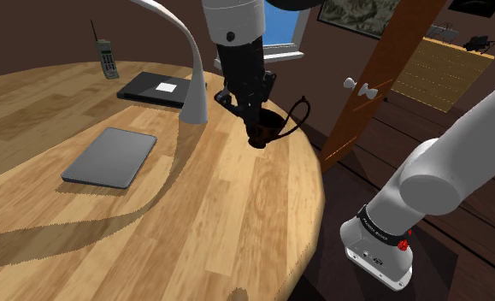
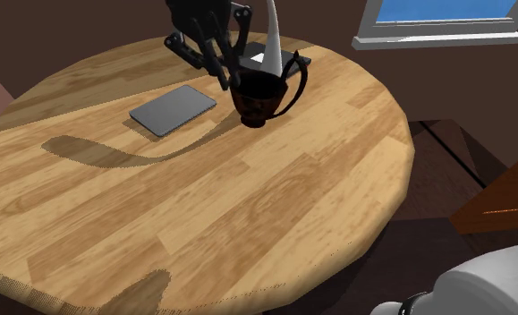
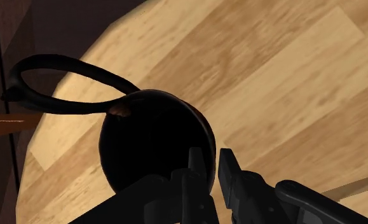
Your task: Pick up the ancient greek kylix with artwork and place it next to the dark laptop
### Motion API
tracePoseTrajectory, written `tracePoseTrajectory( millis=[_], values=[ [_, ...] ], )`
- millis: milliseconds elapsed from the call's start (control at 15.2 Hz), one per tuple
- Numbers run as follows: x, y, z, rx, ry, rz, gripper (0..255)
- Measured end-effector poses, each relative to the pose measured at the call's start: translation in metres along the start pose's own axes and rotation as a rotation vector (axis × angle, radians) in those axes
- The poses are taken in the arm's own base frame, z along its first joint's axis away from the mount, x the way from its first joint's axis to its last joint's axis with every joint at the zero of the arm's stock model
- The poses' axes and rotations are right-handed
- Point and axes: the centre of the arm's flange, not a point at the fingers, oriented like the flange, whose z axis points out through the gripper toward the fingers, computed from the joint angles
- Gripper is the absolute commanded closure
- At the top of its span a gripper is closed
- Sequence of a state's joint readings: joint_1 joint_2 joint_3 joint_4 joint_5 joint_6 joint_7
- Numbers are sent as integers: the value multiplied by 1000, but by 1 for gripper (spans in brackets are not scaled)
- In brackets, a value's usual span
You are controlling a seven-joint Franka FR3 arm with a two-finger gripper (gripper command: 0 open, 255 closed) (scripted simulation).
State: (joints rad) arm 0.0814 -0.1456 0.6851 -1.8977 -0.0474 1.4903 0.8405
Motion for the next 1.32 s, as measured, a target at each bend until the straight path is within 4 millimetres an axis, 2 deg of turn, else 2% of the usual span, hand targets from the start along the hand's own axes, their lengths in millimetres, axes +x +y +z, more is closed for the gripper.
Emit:
tracePoseTrajectory(
  millis=[924, 1320],
  values=[
    [178, 1, 40, 0, 0, -1, 255],
    [254, -10, 58, 1, 0, -2, 255]
  ],
)
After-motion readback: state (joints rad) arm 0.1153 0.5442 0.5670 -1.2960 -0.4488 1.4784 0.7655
